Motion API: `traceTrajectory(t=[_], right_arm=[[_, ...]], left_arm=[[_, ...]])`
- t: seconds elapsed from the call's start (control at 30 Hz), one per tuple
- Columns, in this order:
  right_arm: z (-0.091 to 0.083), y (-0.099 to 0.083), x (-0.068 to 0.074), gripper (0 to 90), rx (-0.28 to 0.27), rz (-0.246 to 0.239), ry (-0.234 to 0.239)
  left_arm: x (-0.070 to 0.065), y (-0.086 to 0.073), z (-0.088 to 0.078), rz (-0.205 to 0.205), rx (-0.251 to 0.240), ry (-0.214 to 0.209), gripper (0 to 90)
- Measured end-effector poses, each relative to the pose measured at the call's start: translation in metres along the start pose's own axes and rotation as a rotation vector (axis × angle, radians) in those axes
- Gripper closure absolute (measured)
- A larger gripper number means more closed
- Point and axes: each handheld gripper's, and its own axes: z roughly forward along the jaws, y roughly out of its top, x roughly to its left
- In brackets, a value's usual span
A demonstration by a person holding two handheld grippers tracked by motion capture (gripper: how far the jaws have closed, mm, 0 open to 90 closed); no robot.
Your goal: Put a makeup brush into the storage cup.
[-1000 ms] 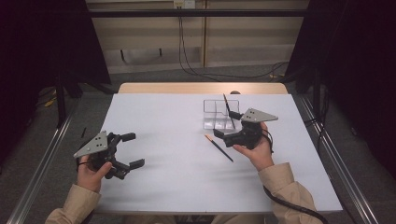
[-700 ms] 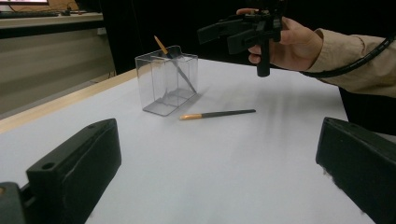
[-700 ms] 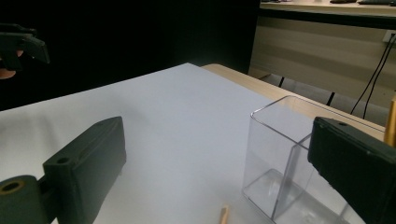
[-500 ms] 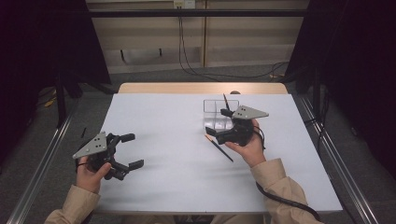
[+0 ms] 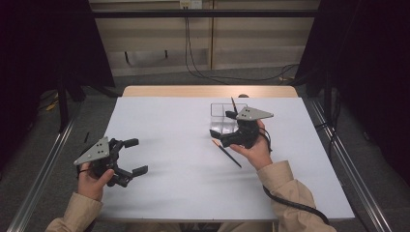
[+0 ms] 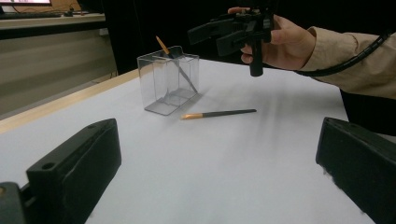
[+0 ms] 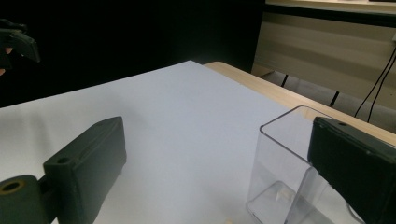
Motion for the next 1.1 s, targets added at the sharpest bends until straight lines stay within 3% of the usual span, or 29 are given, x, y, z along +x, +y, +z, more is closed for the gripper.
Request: traceTrajectory(t=[0.33,1.1], right_arm=[[0.003,0.0,-0.001,4.1,0.072,-0.006,0.0],[0.014,0.0,-0.001,3.9,0.297,-0.036,0.017]], left_arm=[[0.0,0.0,0.001,-0.001,0.002,-0.005,0.0],[0.001,-0.001,0.003,-0.008,0.009,-0.011,0.0]])
